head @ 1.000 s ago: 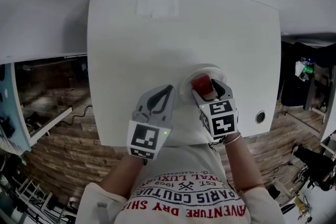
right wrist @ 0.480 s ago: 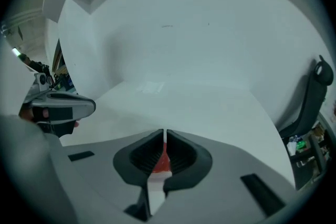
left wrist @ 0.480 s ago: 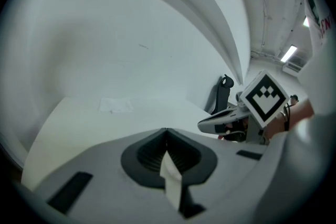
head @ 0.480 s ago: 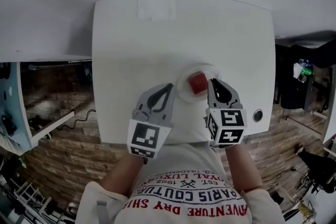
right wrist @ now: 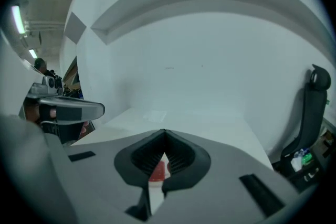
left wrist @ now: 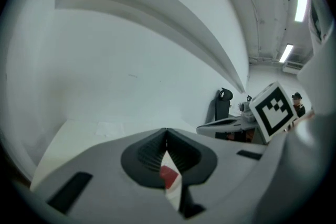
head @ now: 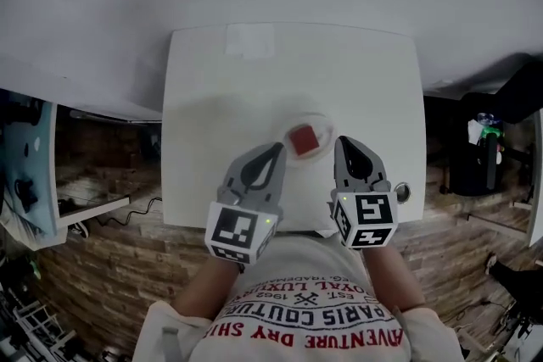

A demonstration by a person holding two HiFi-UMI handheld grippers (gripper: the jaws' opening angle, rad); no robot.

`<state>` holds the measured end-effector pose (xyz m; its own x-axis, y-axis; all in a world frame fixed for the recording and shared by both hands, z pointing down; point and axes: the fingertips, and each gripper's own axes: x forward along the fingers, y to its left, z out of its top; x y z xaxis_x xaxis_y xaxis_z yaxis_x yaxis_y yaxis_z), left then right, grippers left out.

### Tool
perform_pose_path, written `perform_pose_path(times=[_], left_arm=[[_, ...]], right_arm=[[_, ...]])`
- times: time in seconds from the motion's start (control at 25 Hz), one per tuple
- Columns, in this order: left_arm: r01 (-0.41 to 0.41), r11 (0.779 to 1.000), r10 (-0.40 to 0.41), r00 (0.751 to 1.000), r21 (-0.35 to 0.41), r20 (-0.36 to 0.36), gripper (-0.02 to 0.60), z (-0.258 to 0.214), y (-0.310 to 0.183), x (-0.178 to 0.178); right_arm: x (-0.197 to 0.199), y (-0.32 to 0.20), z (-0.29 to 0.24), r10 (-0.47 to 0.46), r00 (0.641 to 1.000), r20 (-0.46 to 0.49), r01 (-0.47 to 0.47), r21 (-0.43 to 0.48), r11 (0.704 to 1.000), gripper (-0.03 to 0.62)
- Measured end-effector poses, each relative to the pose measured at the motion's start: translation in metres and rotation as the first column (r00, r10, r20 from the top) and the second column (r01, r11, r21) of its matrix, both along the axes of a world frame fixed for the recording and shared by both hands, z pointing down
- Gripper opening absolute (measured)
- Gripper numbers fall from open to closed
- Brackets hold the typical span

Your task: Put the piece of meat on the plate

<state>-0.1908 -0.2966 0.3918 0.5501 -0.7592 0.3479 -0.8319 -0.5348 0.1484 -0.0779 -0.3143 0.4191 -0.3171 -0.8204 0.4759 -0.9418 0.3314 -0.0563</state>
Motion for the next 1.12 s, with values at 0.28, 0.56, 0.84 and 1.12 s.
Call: perform_pose_path(times=[0.28,0.56,0.84,1.12], left_arm=[[0.067,0.985,-0.069,0.998,0.158,0.006,0.006,-0.062,0.008,-0.002],[0.107,0.967,-0.106,0.994,0.233,-0.015,0.006,-0.095,0.012,0.0],[0.118,0.962,-0.108,0.993,0.247,-0.053,0.006,-0.11,0.019,0.007],[0.128,0.959,-0.125,0.992,0.252,-0.03,0.006,-0.109,0.024,0.007]], right_arm=[[0.002,0.015,-0.081,-0.053,0.997,0.063,0.04,0.195,0.98,0.012],[-0.002,0.032,-0.127,-0.128,0.99,0.062,0.104,0.295,0.95,0.011],[0.001,0.041,-0.137,-0.153,0.986,0.069,0.124,0.316,0.941,0.011],[0.002,0.042,-0.132,-0.15,0.985,0.089,0.118,0.297,0.948,0.011]])
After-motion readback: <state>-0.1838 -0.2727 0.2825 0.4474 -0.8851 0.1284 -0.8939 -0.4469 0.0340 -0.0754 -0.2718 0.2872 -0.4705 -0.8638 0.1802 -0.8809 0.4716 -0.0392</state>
